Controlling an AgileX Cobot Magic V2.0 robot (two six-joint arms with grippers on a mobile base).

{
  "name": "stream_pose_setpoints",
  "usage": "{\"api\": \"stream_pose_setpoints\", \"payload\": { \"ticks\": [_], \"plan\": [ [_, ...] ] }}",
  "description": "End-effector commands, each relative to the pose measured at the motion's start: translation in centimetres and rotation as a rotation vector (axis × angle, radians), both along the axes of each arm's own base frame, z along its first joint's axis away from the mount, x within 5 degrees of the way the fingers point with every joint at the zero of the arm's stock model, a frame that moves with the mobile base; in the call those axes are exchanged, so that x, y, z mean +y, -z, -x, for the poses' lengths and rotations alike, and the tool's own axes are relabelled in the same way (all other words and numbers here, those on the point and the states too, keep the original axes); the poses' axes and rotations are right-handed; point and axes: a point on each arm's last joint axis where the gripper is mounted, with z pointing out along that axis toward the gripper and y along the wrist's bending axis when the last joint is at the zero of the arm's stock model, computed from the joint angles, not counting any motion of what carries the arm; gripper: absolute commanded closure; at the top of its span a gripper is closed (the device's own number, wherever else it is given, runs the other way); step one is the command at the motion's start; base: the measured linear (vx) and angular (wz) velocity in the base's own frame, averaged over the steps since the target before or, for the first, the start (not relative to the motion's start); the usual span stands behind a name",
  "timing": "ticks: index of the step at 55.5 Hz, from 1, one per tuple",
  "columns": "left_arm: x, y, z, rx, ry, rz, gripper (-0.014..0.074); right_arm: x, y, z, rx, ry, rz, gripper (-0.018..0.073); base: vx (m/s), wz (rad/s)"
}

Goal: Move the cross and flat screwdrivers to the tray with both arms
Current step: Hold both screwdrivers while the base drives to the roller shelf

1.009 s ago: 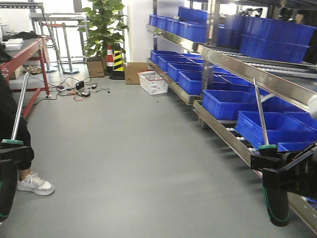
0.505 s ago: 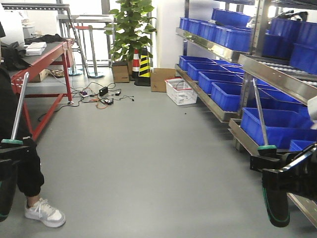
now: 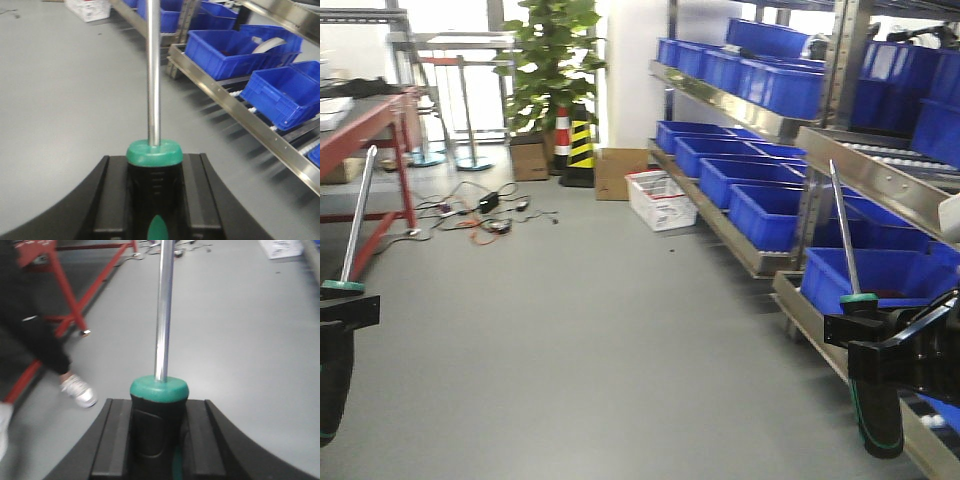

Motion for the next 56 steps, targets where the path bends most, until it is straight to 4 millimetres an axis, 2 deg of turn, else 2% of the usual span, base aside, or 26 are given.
{"api": "stream_pose_setpoints", "payload": {
  "ticks": [1,19,56],
  "plan": [
    [0.09,-1.90,0.23,-0.100,-0.031,0.064,0.0594,-0.28,-2.01,0.14,-0.118,0.029,-0.039,0.0567,0.58,-0.39],
    [0.09,-1.91,0.23,-0.101,-0.031,0.064,0.0594,-0.28,-2.01,0.14,-0.118,0.029,-0.039,0.0567,0.54,-0.57],
    [0.10,-1.91,0.23,-0.102,-0.032,0.065,0.0594,-0.28,-2.01,0.14,-0.118,0.029,-0.039,0.0567,0.43,-0.74]
  ]
}}
